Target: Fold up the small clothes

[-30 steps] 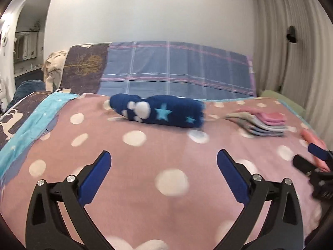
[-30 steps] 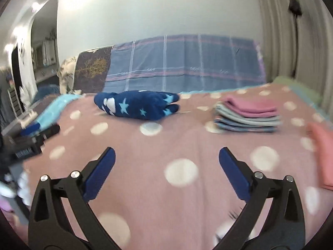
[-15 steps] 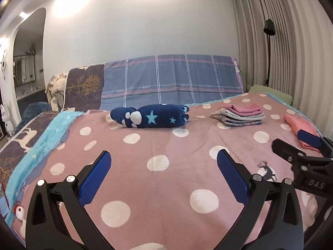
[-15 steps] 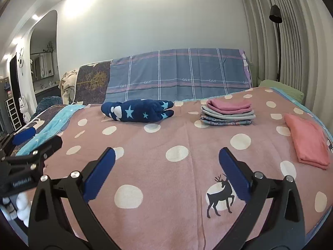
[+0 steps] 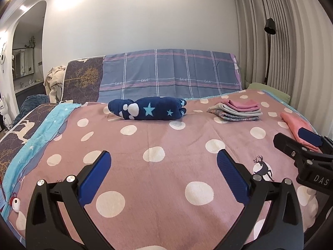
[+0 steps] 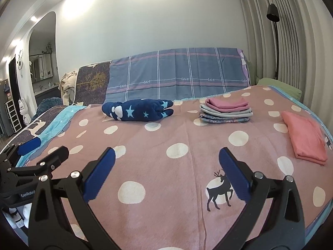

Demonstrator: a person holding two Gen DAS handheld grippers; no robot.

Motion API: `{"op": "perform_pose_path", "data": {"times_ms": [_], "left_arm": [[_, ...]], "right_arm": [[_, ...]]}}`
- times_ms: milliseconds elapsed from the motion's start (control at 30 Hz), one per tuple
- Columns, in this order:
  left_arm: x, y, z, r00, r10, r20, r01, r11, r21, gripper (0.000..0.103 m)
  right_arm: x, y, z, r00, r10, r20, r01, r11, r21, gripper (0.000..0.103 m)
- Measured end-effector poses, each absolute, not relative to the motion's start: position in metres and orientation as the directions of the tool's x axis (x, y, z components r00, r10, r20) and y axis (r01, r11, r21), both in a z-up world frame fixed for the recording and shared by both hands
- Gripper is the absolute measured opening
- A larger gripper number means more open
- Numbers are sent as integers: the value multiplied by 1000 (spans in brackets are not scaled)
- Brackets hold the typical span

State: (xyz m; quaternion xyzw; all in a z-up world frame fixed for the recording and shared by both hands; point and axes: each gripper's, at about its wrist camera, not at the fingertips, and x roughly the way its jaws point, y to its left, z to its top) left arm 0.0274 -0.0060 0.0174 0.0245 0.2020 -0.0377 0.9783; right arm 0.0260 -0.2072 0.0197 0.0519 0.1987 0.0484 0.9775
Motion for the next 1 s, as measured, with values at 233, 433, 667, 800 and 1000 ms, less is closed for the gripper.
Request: {"op": "perform_pose_path", "data": {"times_ms": [233, 433, 667, 800, 1000], "left_arm": [[31, -7, 13, 912, -59, -406, 79, 996, 32, 102], [33, -10, 10, 909, -63, -411, 85, 996, 34, 102], [34, -11, 9, 907, -64, -416, 88, 995, 37, 102], [35, -11, 8, 905, -64, -422, 88, 995, 38, 102], [35, -14, 5, 900, -68, -431, 94, 995, 39, 102]], "right_arm": [[29, -208, 18, 912, 118, -394, -73, 989, 128, 101], [30, -205, 17, 911, 114, -397, -73, 990, 117, 101], [29, -200, 16, 914, 110, -391, -76, 992, 101, 101], [31, -201, 15, 911, 109, -399, -74, 992, 101, 101], [32, -204, 14, 909, 107, -403, -69, 992, 108, 101]]}}
